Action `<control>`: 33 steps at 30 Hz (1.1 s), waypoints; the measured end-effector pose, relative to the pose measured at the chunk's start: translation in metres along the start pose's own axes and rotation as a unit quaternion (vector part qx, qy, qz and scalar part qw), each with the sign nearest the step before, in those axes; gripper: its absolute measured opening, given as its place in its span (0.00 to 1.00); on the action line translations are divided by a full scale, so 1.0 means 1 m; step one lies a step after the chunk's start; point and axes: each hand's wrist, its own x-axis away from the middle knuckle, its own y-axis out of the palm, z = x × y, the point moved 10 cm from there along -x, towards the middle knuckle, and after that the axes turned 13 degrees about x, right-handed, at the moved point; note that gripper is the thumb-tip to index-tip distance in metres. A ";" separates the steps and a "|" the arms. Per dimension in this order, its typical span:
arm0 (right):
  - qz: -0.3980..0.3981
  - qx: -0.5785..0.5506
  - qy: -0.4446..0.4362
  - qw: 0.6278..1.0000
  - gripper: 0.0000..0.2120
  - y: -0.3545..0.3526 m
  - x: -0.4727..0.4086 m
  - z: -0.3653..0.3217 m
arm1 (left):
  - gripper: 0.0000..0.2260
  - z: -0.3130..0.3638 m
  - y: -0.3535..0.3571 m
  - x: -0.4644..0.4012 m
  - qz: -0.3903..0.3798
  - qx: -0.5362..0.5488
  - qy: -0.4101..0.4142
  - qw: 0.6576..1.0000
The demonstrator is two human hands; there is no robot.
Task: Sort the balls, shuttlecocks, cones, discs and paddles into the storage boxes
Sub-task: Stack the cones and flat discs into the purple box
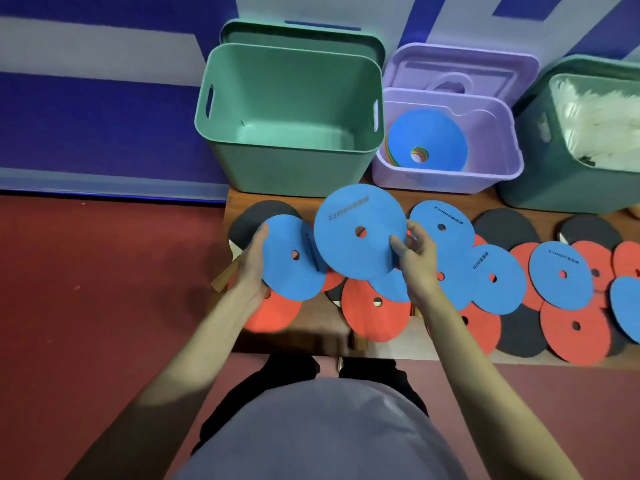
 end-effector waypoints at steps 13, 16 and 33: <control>-0.040 0.164 -0.050 0.984 0.14 -0.004 -0.003 0.000 | 0.26 -0.038 0.119 0.033 -0.162 0.045 -0.114 0.979; -0.046 0.187 -0.063 0.979 0.16 -0.018 -0.013 0.004 | 0.18 -0.042 0.140 0.035 -0.177 0.009 -0.079 0.981; -0.020 0.406 0.121 0.906 0.37 -0.147 -0.142 0.106 | 0.16 -0.064 0.217 0.022 -0.147 -0.010 -0.019 0.989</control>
